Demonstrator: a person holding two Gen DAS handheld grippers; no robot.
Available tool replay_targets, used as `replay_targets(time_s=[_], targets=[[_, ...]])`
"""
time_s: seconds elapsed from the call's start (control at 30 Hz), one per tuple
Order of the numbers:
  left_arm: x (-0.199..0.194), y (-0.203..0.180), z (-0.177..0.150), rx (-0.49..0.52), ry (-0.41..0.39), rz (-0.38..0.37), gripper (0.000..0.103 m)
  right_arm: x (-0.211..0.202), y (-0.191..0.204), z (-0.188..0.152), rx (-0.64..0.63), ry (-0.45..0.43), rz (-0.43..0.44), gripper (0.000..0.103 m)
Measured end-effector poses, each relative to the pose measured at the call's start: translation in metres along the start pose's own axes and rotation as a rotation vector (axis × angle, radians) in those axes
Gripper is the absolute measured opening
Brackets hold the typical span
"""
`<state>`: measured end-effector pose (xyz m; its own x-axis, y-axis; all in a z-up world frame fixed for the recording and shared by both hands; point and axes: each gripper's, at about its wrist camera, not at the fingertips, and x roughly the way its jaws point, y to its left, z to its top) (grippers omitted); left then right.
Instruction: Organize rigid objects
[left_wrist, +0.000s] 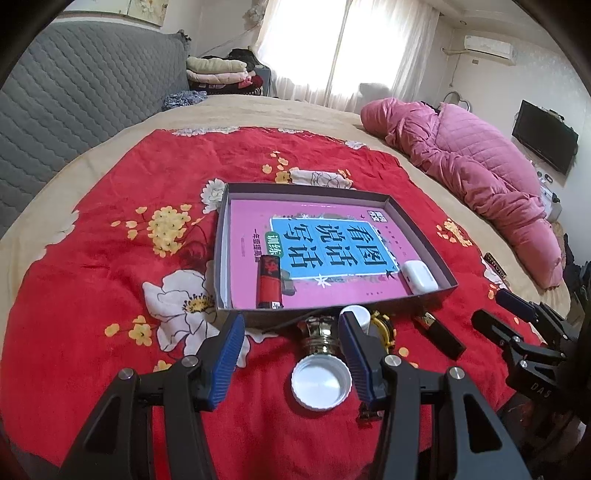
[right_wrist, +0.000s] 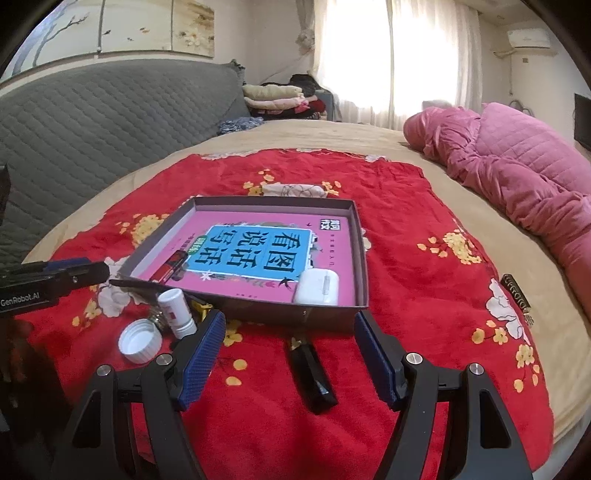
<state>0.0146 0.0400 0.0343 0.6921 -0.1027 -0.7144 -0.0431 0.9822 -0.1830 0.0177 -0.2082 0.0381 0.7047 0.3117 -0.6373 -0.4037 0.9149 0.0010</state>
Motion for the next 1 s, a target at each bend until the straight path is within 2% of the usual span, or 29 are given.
replay_targets(time_s=[0.5,1.0], targets=[[-0.001,-0.013,-0.015,0.039,0.064,-0.022,0.053,-0.002,0.012,-0.002,-0.022,0.017,0.042,0.073],[0.015,-0.023,-0.028,0.075,0.152,-0.052,0.053,0.009,0.020,-0.008,-0.041,0.054,0.077,0.073]])
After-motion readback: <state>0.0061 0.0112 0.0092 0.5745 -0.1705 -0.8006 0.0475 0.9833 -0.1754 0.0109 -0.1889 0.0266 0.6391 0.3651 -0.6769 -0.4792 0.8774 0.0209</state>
